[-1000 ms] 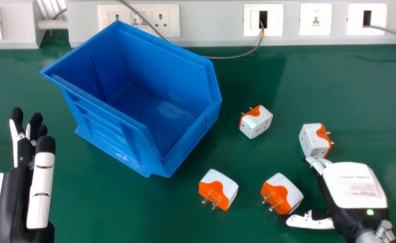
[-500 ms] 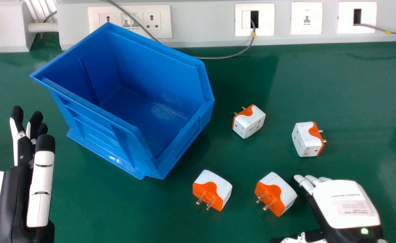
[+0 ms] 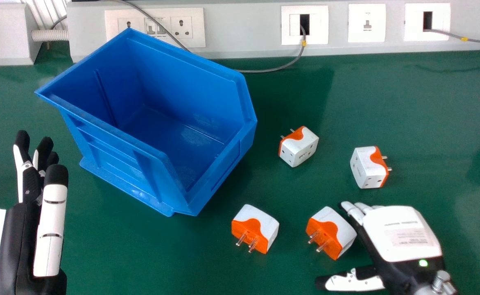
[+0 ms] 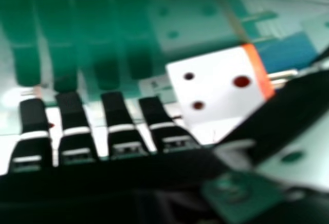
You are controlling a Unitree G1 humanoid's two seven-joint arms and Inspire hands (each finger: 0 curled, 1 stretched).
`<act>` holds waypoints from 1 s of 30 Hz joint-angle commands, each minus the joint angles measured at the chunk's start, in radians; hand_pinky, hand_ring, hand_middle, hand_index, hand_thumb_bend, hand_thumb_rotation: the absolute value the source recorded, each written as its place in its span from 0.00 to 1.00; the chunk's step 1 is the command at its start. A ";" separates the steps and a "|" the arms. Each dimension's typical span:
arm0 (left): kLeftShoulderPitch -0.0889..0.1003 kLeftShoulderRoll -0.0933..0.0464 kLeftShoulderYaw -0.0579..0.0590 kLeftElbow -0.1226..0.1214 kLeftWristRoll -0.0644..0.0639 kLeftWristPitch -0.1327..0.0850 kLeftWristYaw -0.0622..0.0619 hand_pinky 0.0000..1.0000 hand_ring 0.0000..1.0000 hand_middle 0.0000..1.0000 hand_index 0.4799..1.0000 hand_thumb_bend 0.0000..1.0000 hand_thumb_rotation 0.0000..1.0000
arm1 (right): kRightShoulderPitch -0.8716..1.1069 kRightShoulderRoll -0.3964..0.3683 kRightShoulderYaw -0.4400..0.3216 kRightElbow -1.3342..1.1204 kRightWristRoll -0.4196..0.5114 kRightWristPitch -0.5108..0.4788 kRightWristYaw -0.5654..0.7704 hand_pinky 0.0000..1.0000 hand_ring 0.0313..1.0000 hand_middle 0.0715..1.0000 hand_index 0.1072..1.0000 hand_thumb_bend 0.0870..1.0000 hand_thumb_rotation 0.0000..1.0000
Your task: Pick all objects and put in blue box
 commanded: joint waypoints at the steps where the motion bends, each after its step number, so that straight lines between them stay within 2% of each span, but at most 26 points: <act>1: 0.004 0.003 0.002 -0.016 -0.003 -0.021 -0.002 1.00 1.00 1.00 1.00 0.57 0.93 | -0.035 0.035 0.042 0.009 0.003 -0.037 0.037 0.81 0.85 0.87 0.88 0.76 0.82; 3: 0.005 0.002 0.001 -0.015 -0.001 -0.023 -0.002 1.00 1.00 1.00 1.00 0.57 0.93 | -0.050 0.045 0.045 0.020 0.001 -0.031 0.043 0.82 0.85 0.87 0.88 0.76 0.82; 7: 0.013 -0.002 -0.005 -0.026 0.004 -0.010 0.002 1.00 1.00 1.00 1.00 0.56 0.93 | -0.080 0.062 0.055 0.043 -0.010 -0.017 0.058 0.82 0.86 0.88 0.88 0.77 0.81; 10: 0.014 -0.006 -0.008 -0.024 -0.003 -0.011 0.002 1.00 1.00 1.00 1.00 0.56 0.93 | -0.104 0.071 0.064 0.060 -0.016 -0.011 0.076 0.83 0.86 0.88 0.89 0.77 0.80; 11: 0.012 -0.007 -0.008 -0.020 -0.008 -0.016 -0.001 1.00 1.00 1.00 1.00 0.56 0.93 | -0.109 0.075 0.066 0.065 -0.017 -0.009 0.079 0.83 0.86 0.88 0.89 0.77 0.80; 13: 0.012 -0.007 -0.007 -0.019 -0.004 -0.020 0.001 1.00 1.00 1.00 1.00 0.56 0.93 | -0.121 0.082 0.072 0.078 -0.023 -0.001 0.081 0.83 0.87 0.88 0.89 0.77 0.80; 15: 0.012 -0.006 -0.006 -0.019 -0.009 -0.019 -0.001 1.00 1.00 1.00 1.00 0.55 0.92 | -0.134 0.086 0.081 0.092 -0.032 0.006 0.086 0.83 0.87 0.88 0.88 0.76 0.79; 19: 0.012 0.001 -0.001 -0.014 -0.008 -0.022 -0.004 1.00 1.00 1.00 1.00 0.55 0.92 | -0.165 0.090 0.088 0.149 -0.040 -0.011 0.041 0.81 0.85 0.86 0.86 0.71 0.78; 21: 0.009 0.005 0.002 -0.009 -0.008 -0.030 -0.007 1.00 1.00 1.00 1.00 0.55 0.92 | -0.183 0.106 0.077 0.186 -0.018 -0.015 0.024 0.81 0.85 0.86 0.86 0.71 0.78; 22: 0.006 0.007 0.004 -0.009 -0.009 -0.033 -0.007 1.00 1.00 1.00 1.00 0.55 0.92 | -0.197 0.123 0.055 0.209 0.029 -0.022 0.044 0.81 0.85 0.86 0.86 0.71 0.78; 23: 0.004 0.009 0.006 -0.010 -0.011 -0.032 -0.008 1.00 1.00 1.00 1.00 0.54 0.92 | -0.209 0.139 0.032 0.227 0.079 -0.029 0.071 0.74 0.78 0.80 0.81 0.66 0.76; 25: 0.002 0.013 0.011 -0.013 -0.019 -0.028 -0.012 1.00 1.00 1.00 1.00 0.54 0.92 | -0.227 0.145 -0.004 0.249 0.164 -0.074 0.092 0.74 0.78 0.80 0.81 0.66 0.76; 26: 0.001 0.016 0.014 -0.014 -0.022 -0.026 -0.014 1.00 1.00 1.00 1.00 0.54 0.92 | -0.231 0.140 -0.009 0.254 0.182 -0.093 0.084 0.74 0.78 0.80 0.81 0.66 0.76; 27: -0.001 0.019 0.016 -0.014 -0.024 -0.026 -0.017 1.00 1.00 1.00 1.00 0.54 0.92 | -0.237 0.135 -0.009 0.257 0.186 -0.099 0.078 0.64 0.68 0.72 0.73 0.56 0.70; 30: -0.003 0.027 0.023 -0.018 -0.044 -0.015 -0.031 1.00 1.00 1.00 1.00 0.54 0.92 | -0.248 0.134 -0.020 0.272 0.206 -0.122 0.046 0.64 0.68 0.72 0.73 0.56 0.70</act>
